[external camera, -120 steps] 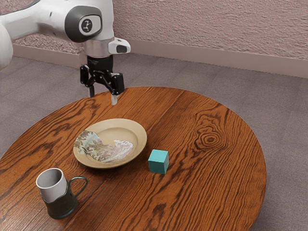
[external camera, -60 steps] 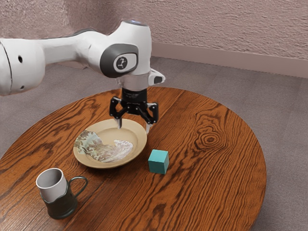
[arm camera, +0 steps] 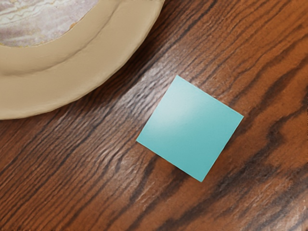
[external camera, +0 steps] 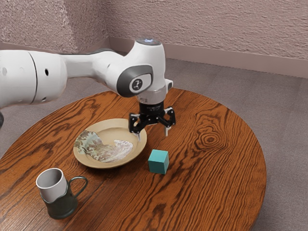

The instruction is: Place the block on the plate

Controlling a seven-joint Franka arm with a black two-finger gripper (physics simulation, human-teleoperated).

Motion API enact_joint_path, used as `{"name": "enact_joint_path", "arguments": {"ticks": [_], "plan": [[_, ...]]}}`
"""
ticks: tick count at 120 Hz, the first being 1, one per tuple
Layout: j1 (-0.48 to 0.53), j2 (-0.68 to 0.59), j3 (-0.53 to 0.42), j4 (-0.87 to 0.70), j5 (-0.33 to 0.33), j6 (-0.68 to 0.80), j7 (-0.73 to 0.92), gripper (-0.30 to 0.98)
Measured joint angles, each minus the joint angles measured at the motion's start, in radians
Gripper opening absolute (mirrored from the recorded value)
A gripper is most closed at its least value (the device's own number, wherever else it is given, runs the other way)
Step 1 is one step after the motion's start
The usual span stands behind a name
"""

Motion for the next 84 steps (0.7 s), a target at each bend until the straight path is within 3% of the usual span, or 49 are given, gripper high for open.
{"name": "enact_joint_path", "arguments": {"ticks": [74, 84], "plan": [[0.024, 0.067, 0.023, 0.015, -0.012, 0.065, -0.308, 0.69], [0.06, 0.074, -0.03, 0.007, -0.017, 0.089, -0.343, 0.69]]}}
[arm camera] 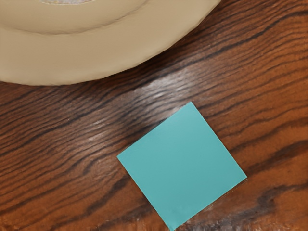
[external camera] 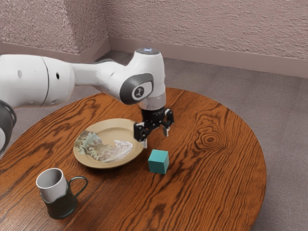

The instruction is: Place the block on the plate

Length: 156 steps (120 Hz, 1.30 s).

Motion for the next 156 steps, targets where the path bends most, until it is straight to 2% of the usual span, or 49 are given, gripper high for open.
{"name": "enact_joint_path", "arguments": {"ticks": [17, 36, 53, 75, 115, 156], "plan": [[0.015, 0.012, -0.062, -0.012, 0.007, 0.036, -0.069, 0.69], [0.048, 0.041, -0.081, 0.008, 0.024, 0.073, -0.139, 0.69], [0.093, 0.046, -0.138, 0.015, 0.109, 0.087, -0.23, 0.69], [0.159, 0.06, -0.23, 0.02, 0.142, 0.088, -0.351, 0.69], [0.177, 0.107, -0.263, 0.037, 0.151, 0.089, -0.52, 0.69], [0.207, 0.123, -0.269, 0.037, 0.152, 0.1, -0.624, 0.69]]}}
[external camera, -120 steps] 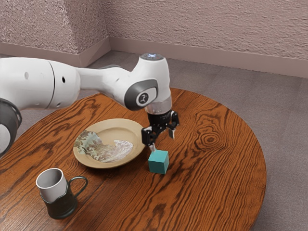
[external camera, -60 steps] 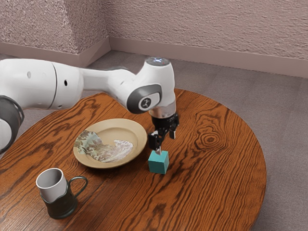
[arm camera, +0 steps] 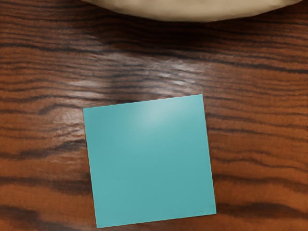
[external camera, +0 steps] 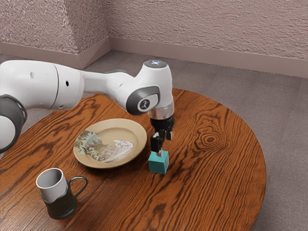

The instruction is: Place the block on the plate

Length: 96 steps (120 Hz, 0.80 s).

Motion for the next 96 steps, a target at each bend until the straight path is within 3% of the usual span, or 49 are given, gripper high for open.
{"name": "enact_joint_path", "arguments": {"ticks": [27, 96], "plan": [[0.061, -0.002, -0.021, -0.013, 0.002, 0.002, -0.034, 0.69], [0.082, 0.026, -0.023, -0.08, 0.004, 0.097, -0.07, 0.69]]}}
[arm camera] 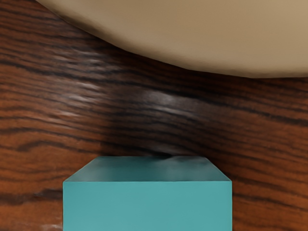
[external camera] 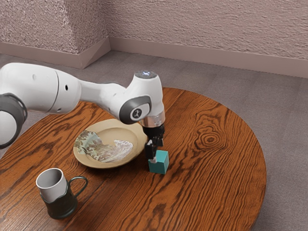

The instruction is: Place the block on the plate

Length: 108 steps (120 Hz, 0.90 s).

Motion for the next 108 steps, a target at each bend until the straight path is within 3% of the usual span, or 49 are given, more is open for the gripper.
{"name": "enact_joint_path", "arguments": {"ticks": [76, 108], "plan": [[0.003, 0.061, -0.027, -0.018, 0.022, 0.097, 0.0, 0.68], [0.004, 0.066, -0.028, -0.014, 0.028, 0.104, 0.014, 0.53]]}}
